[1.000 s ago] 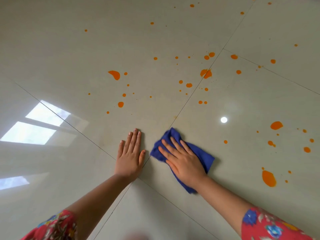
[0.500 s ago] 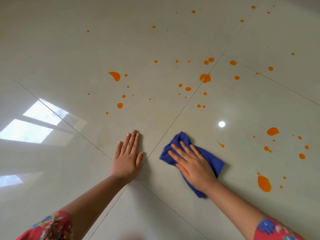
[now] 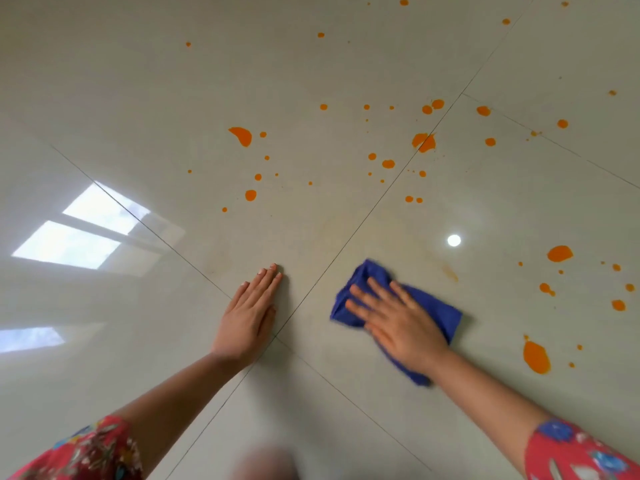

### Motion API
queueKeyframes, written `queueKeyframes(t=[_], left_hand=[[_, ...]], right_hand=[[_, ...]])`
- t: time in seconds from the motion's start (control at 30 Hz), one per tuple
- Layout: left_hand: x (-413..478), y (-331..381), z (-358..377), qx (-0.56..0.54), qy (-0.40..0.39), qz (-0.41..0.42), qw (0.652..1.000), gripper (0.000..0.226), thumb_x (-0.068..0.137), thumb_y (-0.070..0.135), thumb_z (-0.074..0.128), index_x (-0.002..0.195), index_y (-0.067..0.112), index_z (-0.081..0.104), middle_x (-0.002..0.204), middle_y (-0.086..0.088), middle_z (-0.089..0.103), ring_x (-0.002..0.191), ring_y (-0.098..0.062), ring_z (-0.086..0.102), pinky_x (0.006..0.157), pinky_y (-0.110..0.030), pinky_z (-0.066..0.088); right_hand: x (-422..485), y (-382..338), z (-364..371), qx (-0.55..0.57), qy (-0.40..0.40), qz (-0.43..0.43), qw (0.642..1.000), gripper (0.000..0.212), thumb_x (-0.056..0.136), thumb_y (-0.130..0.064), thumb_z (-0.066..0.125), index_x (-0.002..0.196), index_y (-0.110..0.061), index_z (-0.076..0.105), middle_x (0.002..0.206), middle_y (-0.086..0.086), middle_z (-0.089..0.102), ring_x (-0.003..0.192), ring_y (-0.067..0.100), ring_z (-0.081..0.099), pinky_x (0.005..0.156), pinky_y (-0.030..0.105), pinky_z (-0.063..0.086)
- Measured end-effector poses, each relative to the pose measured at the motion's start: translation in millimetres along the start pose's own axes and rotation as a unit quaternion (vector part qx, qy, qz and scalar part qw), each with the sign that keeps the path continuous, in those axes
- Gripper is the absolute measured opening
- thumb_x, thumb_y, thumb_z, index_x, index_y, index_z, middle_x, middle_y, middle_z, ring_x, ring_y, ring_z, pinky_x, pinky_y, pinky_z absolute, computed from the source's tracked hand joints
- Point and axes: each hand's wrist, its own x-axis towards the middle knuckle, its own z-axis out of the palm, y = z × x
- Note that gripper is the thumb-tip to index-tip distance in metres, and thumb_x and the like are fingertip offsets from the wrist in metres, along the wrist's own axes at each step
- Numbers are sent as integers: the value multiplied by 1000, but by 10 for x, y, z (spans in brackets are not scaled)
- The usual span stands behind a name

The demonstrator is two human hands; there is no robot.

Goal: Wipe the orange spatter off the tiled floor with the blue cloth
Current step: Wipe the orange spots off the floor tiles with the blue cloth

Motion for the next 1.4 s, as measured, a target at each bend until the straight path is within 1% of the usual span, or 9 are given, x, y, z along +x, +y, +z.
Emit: queueKeyframes(t=[0.13, 0.27, 0.37, 0.6, 0.8, 1.03, 1.2, 1.27, 1.4], left_hand=[[-9, 25, 27, 10, 8, -9, 1000, 54, 100, 33, 20, 153, 27, 16, 160, 15, 9, 147, -3, 4, 119, -26, 4], [0, 57, 62, -3, 16, -36, 999, 54, 99, 39, 17, 152, 29, 19, 159, 14, 12, 147, -5, 8, 119, -23, 3], [11, 112, 76, 15, 10, -30, 999, 57, 98, 41, 19, 153, 27, 16, 160, 14, 9, 148, -6, 5, 119, -25, 1], [150, 387, 169, 25, -25, 50, 998, 59, 99, 46, 16, 154, 27, 7, 160, 12, 1, 148, -7, -2, 120, -29, 2], [345, 608, 209, 29, -40, 72, 996, 62, 96, 54, 9, 152, 30, -3, 159, 15, -6, 147, -5, -8, 120, -28, 1], [377, 575, 196, 62, -49, 80, 994, 67, 94, 61, 10, 152, 32, -5, 160, 15, -8, 147, -7, -9, 120, -31, 2], [476, 417, 66, 48, -15, 20, 999, 69, 91, 65, 8, 151, 35, -10, 158, 16, -14, 145, -5, -16, 119, -28, -4], [514, 343, 5, 41, 2, -9, 999, 71, 91, 64, 11, 151, 33, -10, 158, 16, -14, 145, -4, -17, 118, -28, -5], [563, 197, -94, 8, 45, -60, 997, 70, 93, 60, 18, 153, 30, -1, 160, 14, -8, 146, -5, -12, 120, -30, -2]], right_hand=[[749, 115, -99, -6, 42, 151, 988, 48, 98, -35, 36, 145, -27, 43, 154, -4, 37, 143, 23, 34, 116, 44, 21], [303, -653, 145, -19, 3, -38, 999, 49, 98, -36, 35, 147, -31, 38, 157, -5, 32, 145, 24, 29, 116, 45, 17], [-533, -515, 95, -16, -31, -60, 998, 52, 99, -42, 38, 150, -36, 30, 160, -10, 22, 147, 20, 23, 117, 44, 16], [-91, 46, -64, -29, 29, 227, 973, 54, 98, -39, 32, 151, -28, 31, 159, -4, 26, 145, 26, 28, 116, 49, 20], [-882, -374, 58, -37, -16, 75, 996, 57, 97, -42, 38, 152, -32, 27, 160, -7, 22, 146, 21, 24, 115, 45, 19], [7, 637, -184, -7, 44, 334, 942, 53, 97, -39, 28, 148, -27, 35, 156, -3, 35, 143, 27, 33, 115, 46, 18], [-148, 49, -24, -18, -17, 90, 996, 52, 99, -41, 36, 150, -34, 29, 160, -9, 23, 148, 21, 22, 118, 45, 18], [-348, 197, -59, -19, -10, 63, 998, 53, 100, -42, 34, 151, -37, 26, 160, -11, 20, 148, 18, 20, 118, 43, 14], [222, 641, -134, -23, 44, 246, 968, 51, 99, -41, 31, 149, -32, 32, 157, -8, 29, 145, 23, 30, 118, 45, 16]])
